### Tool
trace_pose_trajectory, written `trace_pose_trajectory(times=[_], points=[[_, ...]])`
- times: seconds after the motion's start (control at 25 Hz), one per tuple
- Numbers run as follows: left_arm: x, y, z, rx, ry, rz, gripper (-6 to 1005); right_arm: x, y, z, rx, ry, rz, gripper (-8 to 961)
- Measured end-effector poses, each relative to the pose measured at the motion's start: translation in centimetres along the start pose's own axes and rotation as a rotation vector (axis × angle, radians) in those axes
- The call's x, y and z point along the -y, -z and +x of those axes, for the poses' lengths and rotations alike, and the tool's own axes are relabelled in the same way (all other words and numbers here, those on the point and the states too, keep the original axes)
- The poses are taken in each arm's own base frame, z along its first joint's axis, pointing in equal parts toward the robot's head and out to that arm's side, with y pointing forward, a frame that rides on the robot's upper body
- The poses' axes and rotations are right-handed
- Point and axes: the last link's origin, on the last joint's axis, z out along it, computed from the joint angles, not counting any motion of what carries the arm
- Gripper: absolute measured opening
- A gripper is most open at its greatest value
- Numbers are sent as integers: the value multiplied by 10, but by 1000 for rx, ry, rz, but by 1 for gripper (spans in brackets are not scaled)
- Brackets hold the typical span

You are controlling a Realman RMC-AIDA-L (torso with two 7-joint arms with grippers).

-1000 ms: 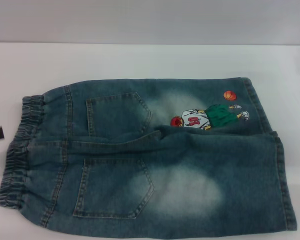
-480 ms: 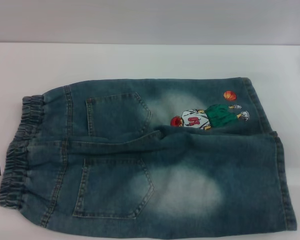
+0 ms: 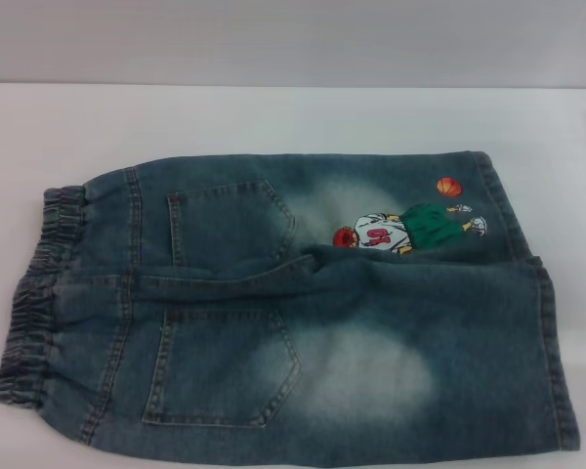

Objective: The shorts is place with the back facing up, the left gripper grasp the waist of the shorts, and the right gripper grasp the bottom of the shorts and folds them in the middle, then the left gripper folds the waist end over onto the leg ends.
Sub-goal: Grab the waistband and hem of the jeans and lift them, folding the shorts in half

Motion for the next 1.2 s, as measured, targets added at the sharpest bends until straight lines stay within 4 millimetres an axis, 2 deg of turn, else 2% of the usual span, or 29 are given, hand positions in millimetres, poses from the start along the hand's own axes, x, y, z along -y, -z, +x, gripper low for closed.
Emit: trace_pose_trajectory(times=[0.76, 1.2], points=[[2, -4, -7, 20, 5, 11, 732, 2, 3, 1, -4, 2, 2, 558], [0, -12, 2, 13, -9, 13, 730, 0, 4, 2, -7, 4, -4, 558]])
